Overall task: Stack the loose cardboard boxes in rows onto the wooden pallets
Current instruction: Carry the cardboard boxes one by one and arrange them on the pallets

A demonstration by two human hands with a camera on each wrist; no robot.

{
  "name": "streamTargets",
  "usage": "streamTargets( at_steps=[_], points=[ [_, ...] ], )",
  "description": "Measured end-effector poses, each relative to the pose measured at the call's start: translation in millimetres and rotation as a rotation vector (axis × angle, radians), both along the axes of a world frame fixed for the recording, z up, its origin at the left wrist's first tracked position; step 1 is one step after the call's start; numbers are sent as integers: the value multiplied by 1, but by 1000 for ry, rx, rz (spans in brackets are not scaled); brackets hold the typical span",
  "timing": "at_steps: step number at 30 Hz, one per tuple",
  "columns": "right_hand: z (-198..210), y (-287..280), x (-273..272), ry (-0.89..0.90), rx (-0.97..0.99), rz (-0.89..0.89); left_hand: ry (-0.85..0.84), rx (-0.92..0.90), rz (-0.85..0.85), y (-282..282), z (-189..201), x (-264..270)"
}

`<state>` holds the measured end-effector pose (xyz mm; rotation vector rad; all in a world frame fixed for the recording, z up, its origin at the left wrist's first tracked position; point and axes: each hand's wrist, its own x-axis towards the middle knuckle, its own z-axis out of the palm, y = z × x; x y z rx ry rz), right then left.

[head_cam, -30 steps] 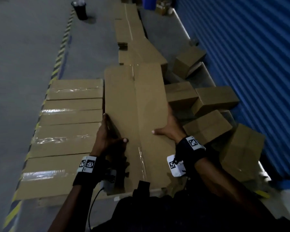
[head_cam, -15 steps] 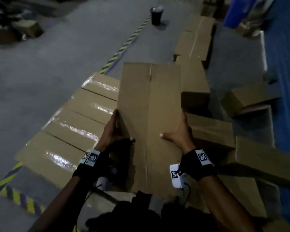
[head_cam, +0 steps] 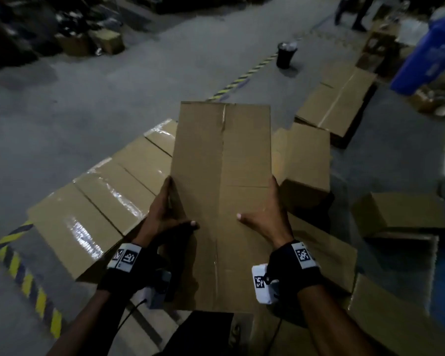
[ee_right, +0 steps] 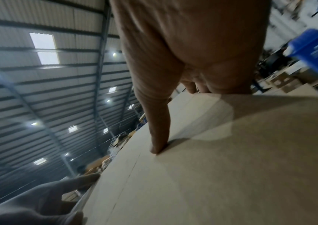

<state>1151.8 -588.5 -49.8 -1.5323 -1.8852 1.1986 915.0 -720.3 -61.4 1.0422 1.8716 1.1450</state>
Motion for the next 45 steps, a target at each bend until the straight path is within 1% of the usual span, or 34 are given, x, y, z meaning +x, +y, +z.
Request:
streamTargets(
  at_steps=[4,6,8,10,12,14,19,23,25,28,32,37,41,43,45],
  points=[
    [-10,-3,-31,-35,-30,159,-49,-19,157,-33,-23,-9],
    [-24,-5,-47,-62,-38,218,-95,-30,222,-51,-38,-12],
    [-34,-9,-61,-52,-62,280,-121,-25,266,-70,-55,-14],
    [-43,-13,-68,-7,-76,360,-121,-46,320,-87,-64,-12],
    [-48,-23,-76,-3,-95,443,-90,-80,409,-108,-73,-5],
    [-67,-32,-81,-6,-118,501,-40,-129,475,-127,-81,6],
    [-114,-66,-87,-16,-222,670,-18,-211,644,-183,-120,41],
    [-156,-91,-88,-88,-261,731,-48,-301,721,-216,-156,63],
    [-170,-102,-94,-140,-271,770,-87,-340,754,-227,-175,67],
    [-207,-115,-107,-197,-274,842,-139,-376,793,-243,-217,63],
    [-267,-129,-123,-210,-289,836,-140,-393,816,-263,-276,55],
    [-351,-141,-134,-190,-344,818,-170,-426,805,-286,-348,49],
    [-415,-154,-142,-204,-363,859,-169,-466,796,-300,-408,38],
    [-444,-158,-147,-198,-381,869,-173,-484,785,-306,-433,30],
    [-465,-160,-153,-196,-398,880,-177,-505,771,-310,-451,22]
  ],
)
